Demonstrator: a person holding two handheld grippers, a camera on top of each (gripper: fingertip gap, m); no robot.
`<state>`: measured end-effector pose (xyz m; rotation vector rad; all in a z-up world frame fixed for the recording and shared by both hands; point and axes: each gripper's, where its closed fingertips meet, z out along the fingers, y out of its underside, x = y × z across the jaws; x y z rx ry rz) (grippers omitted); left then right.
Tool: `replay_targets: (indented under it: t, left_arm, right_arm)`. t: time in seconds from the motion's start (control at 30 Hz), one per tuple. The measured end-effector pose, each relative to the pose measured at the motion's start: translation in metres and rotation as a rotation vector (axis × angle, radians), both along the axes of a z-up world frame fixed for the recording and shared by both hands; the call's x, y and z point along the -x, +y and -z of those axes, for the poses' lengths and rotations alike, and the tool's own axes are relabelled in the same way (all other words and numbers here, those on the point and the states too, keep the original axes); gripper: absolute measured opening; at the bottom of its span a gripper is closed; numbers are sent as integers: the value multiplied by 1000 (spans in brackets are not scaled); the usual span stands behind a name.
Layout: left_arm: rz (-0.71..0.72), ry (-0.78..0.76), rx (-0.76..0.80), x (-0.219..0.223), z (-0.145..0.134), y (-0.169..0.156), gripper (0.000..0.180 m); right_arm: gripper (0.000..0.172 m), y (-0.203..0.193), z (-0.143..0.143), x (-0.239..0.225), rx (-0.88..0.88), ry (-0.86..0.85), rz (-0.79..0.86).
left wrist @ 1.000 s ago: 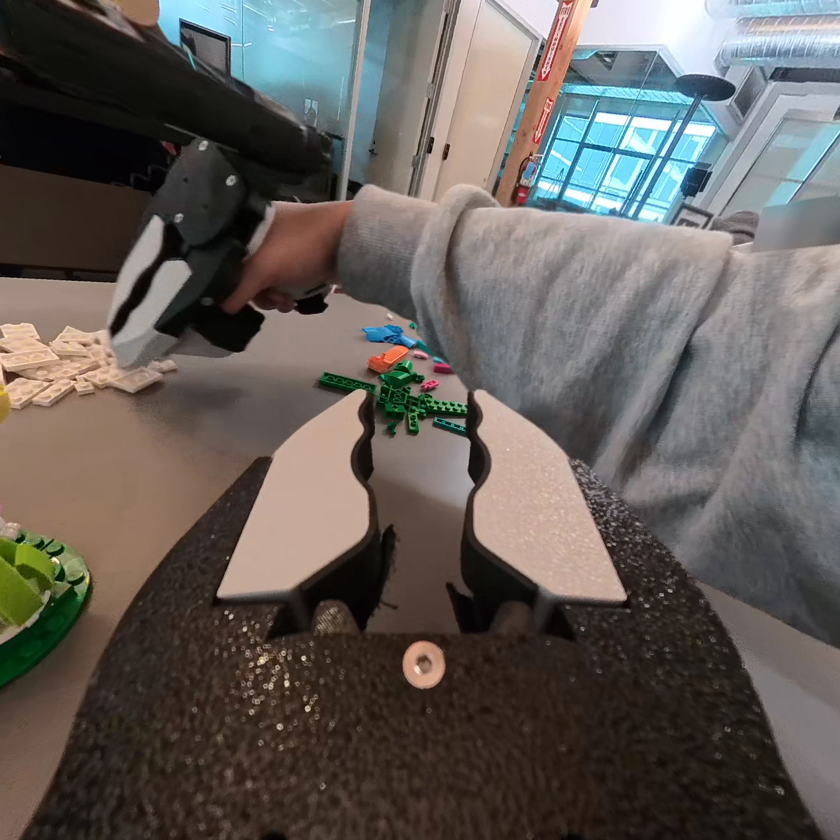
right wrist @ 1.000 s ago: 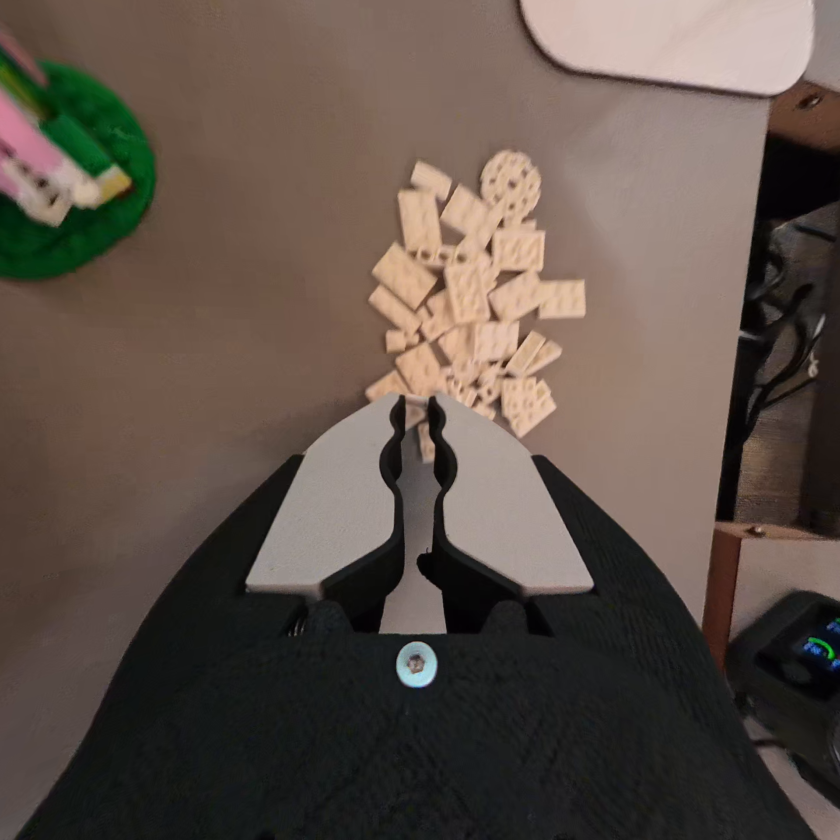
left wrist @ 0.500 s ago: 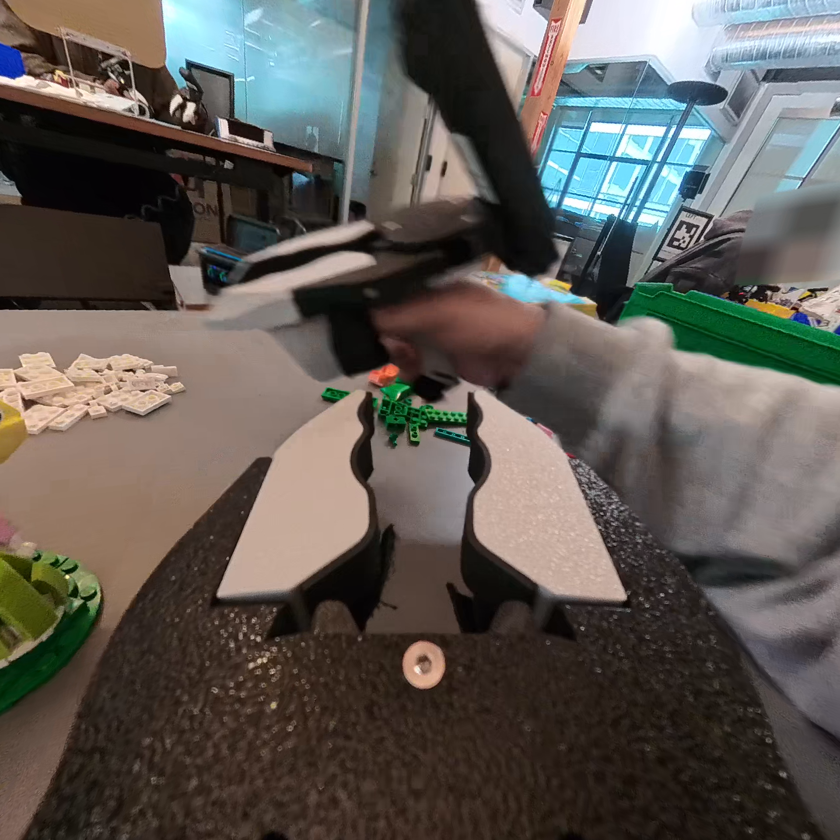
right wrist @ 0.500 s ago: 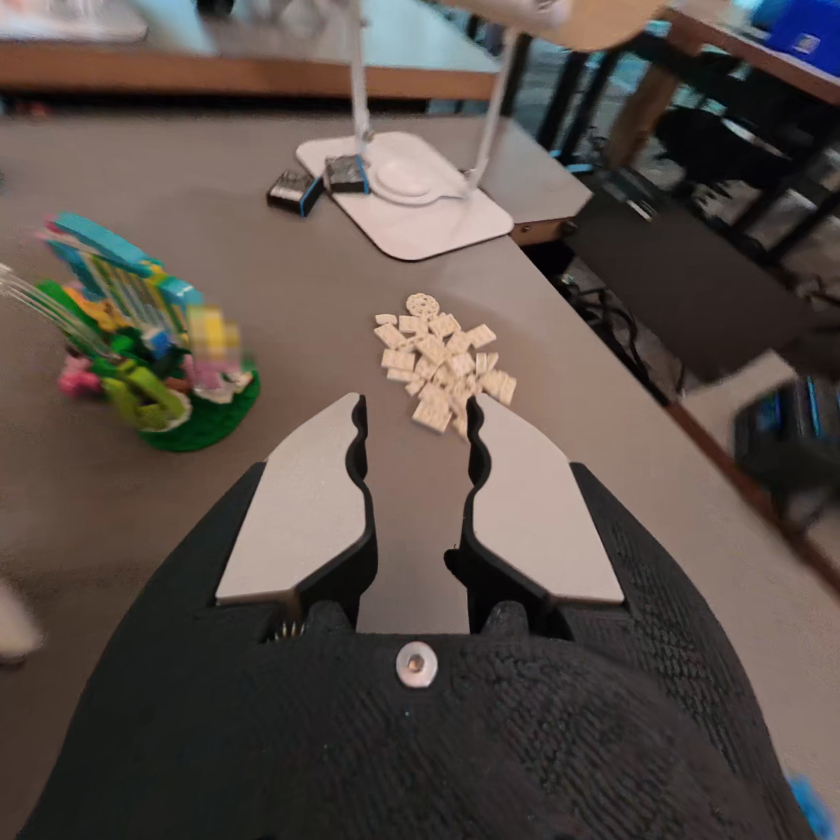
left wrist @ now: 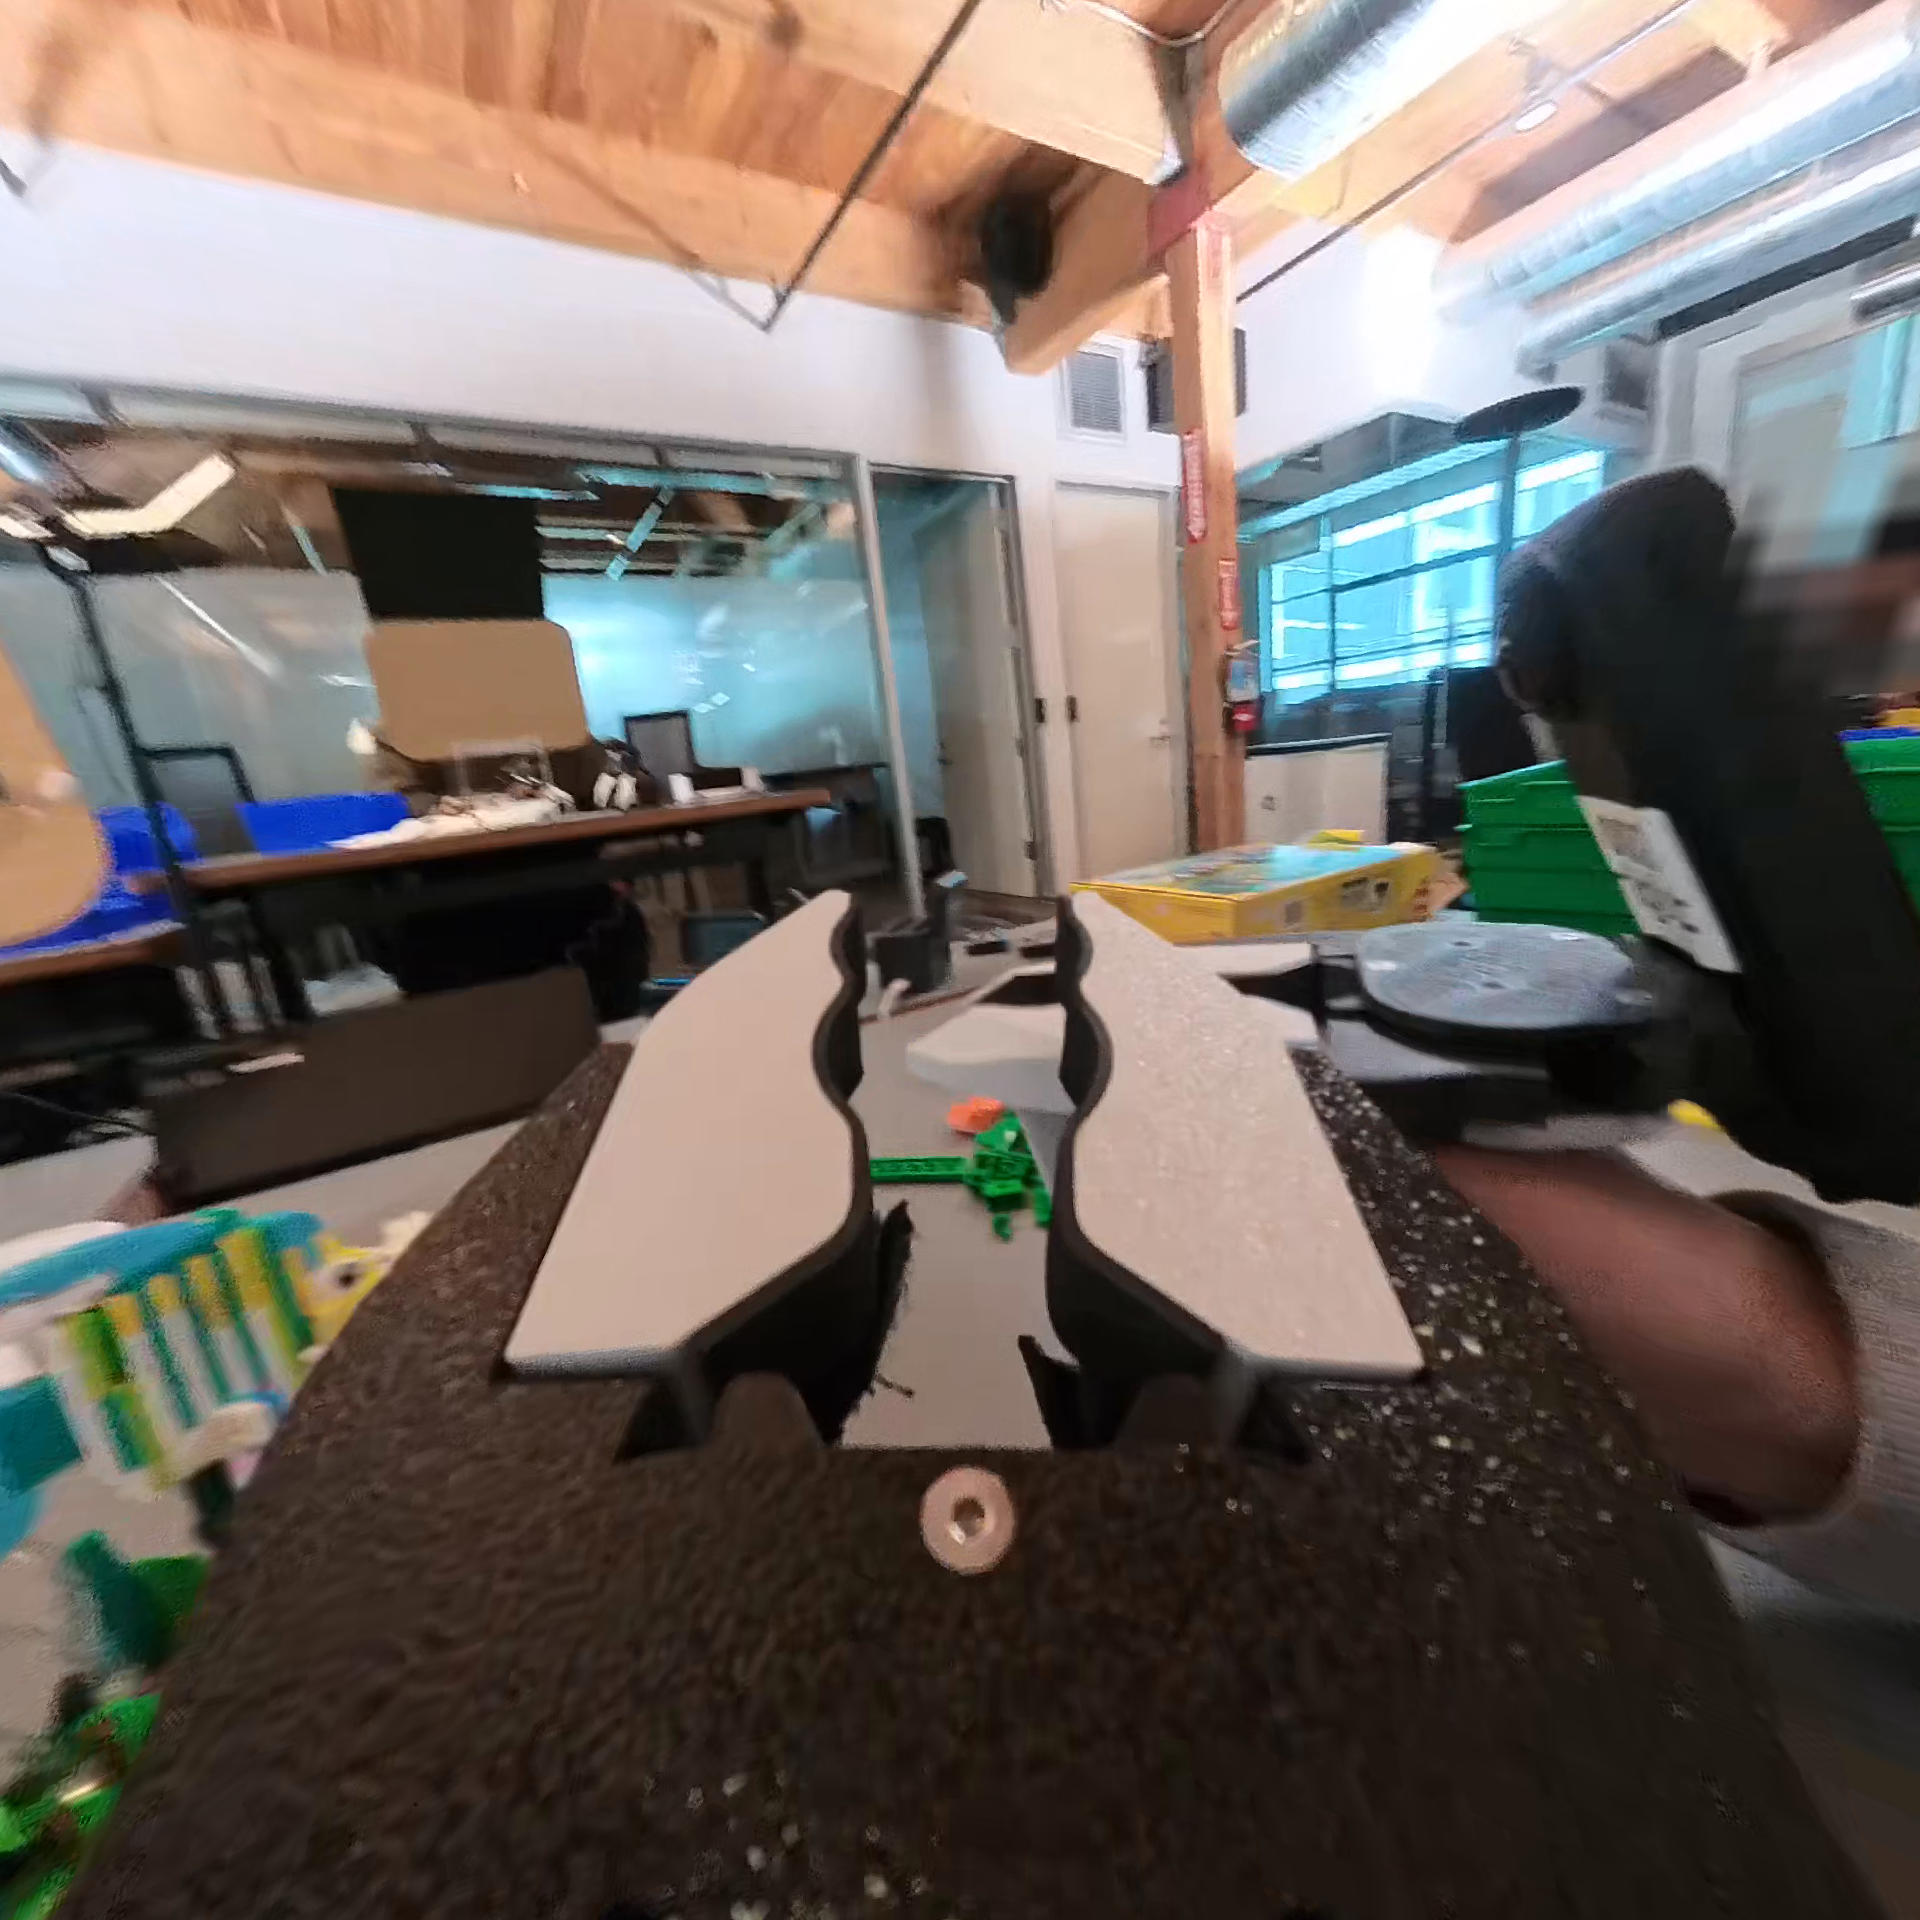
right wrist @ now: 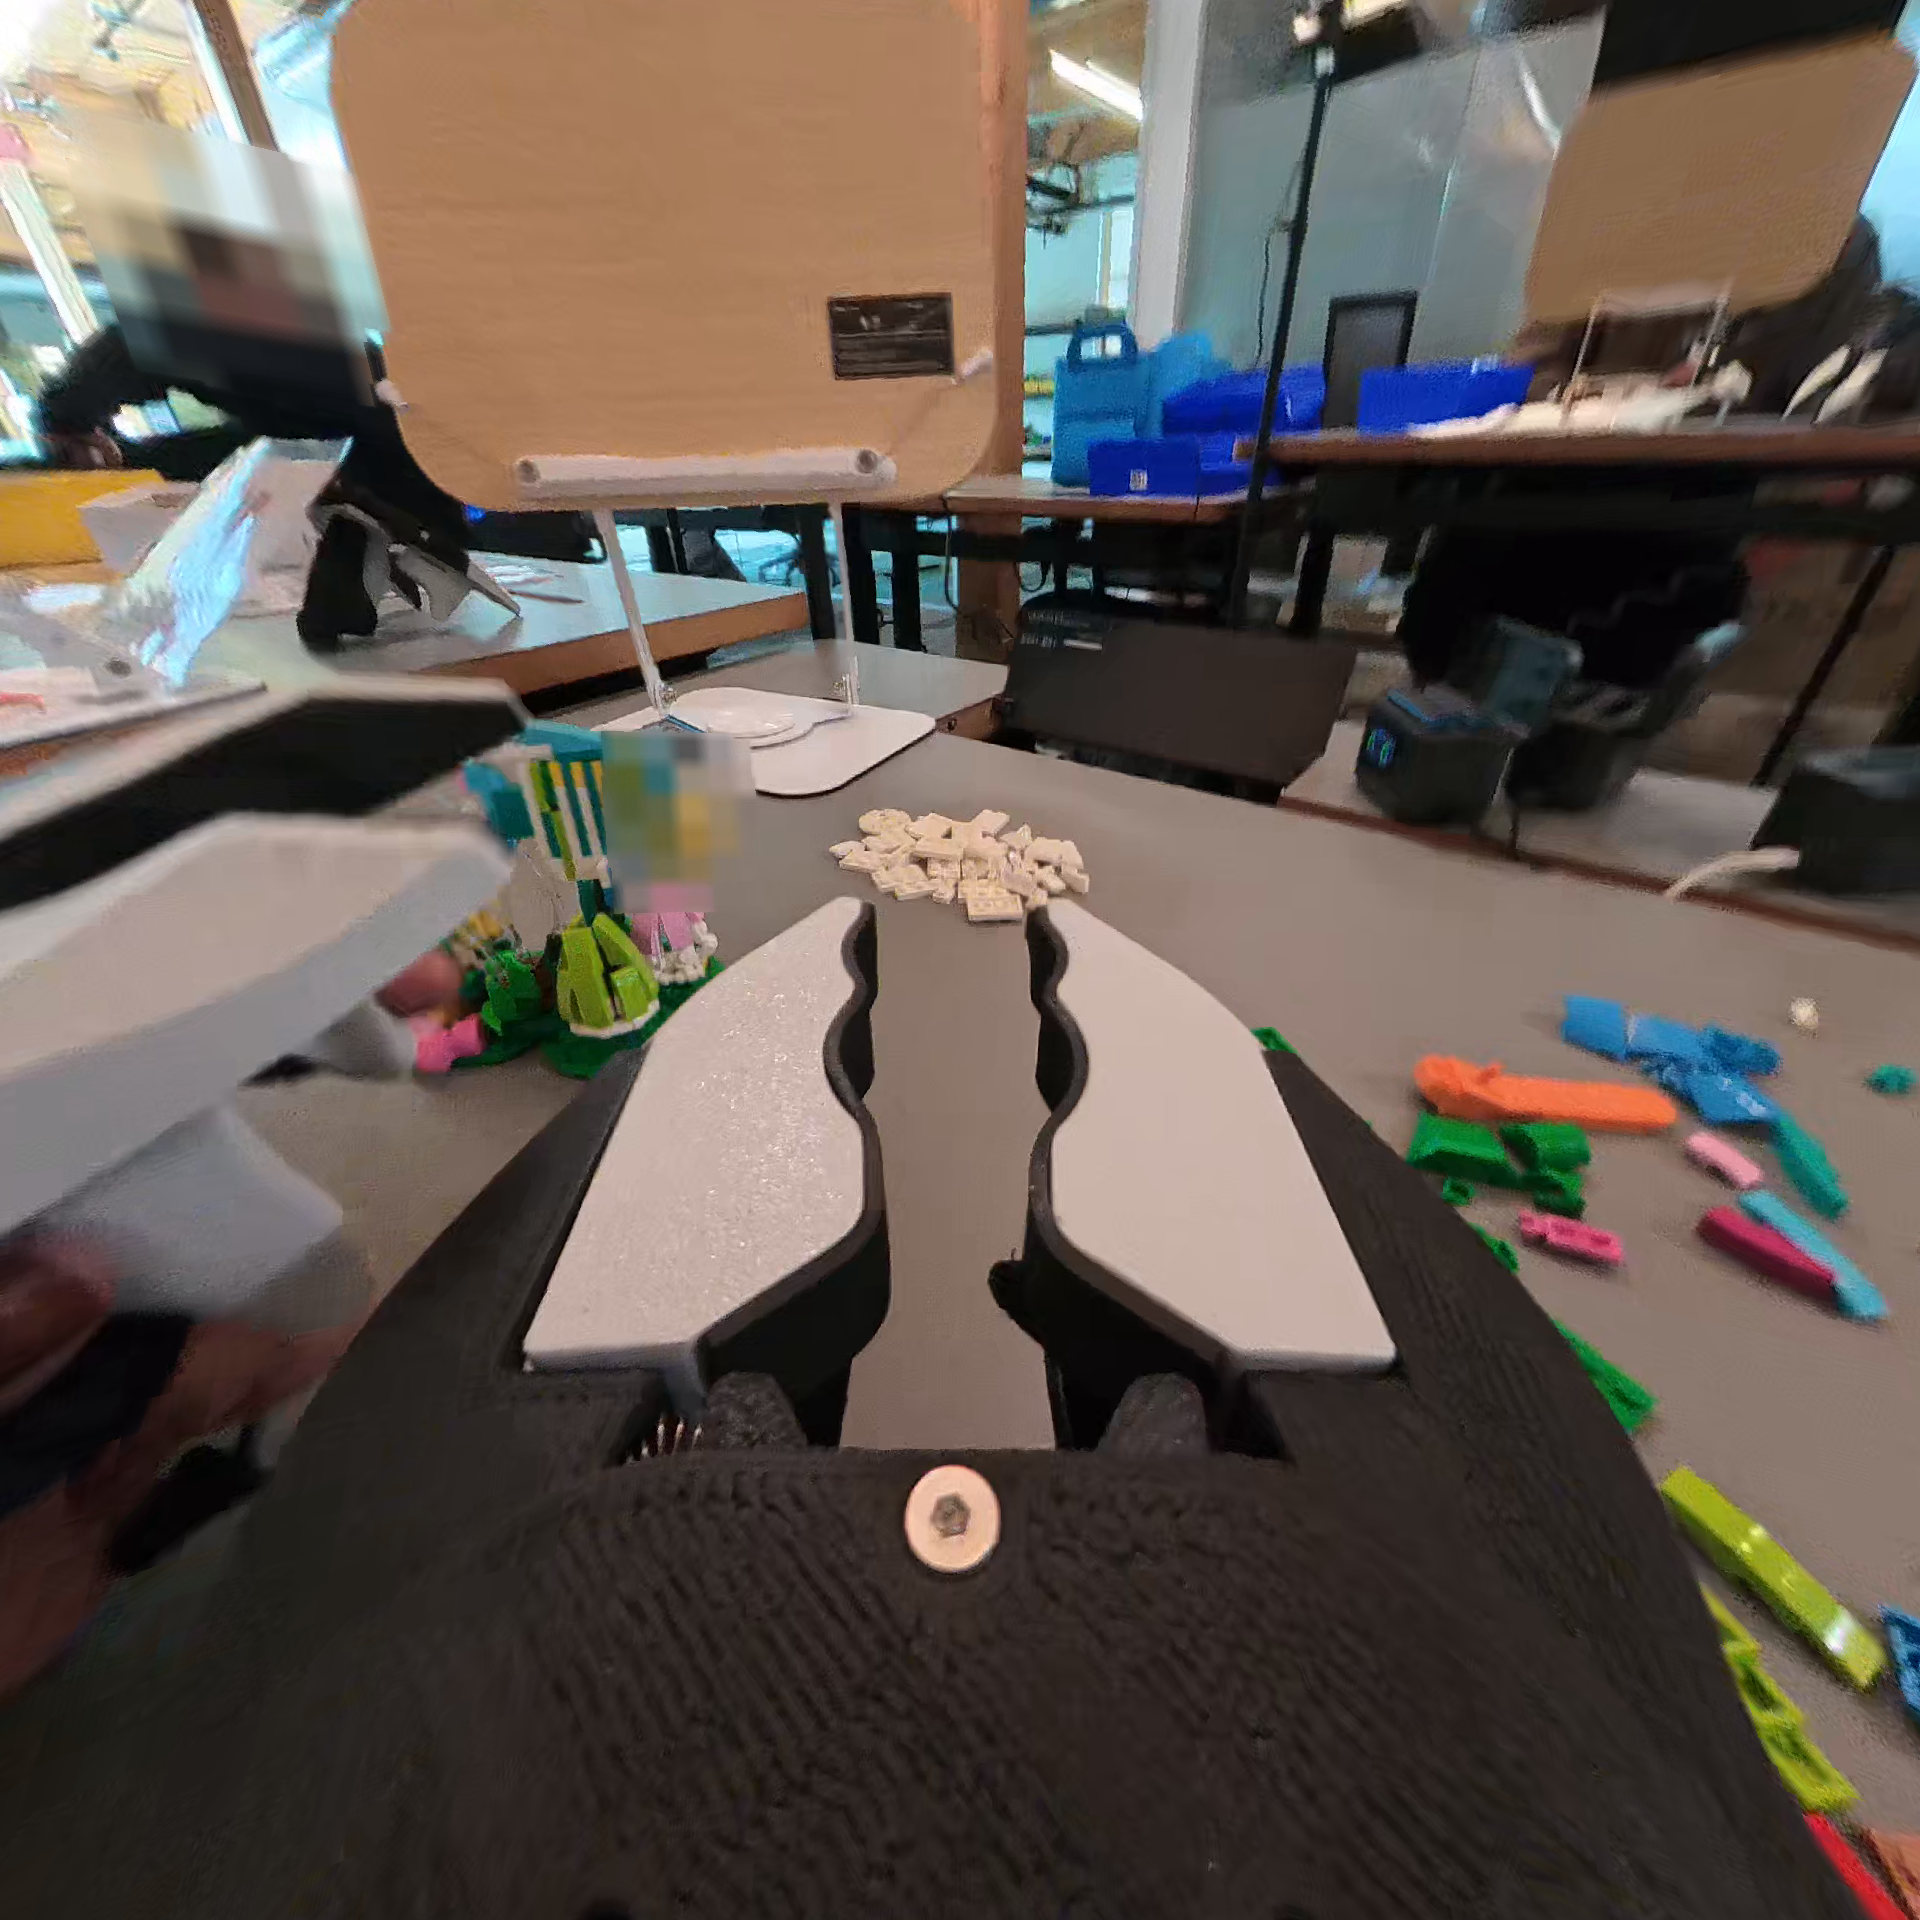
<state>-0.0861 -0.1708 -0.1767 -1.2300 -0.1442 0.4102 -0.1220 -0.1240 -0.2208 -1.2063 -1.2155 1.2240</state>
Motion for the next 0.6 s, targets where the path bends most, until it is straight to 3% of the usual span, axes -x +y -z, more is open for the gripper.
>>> replay_targets:
  t: [0.13,0.37,0.5,0.6]
  left_arm:
    - [-207,-53,-40,24,-8,-34,36]
    - [-637,-57,-36,98,-2,-137,40]
    - [-684,-189,-23,137,19,-172,43]
    - [-662,-309,-33,153,33,-184,45]
  right_arm:
    - [25,-20,9,3,-156,-30,-37]
    - [24,-37,20,12,-84,-66,-157]
    - [24,-37,18,17,-54,-51,-209]
    - [26,-52,20,26,-10,-76,-390]
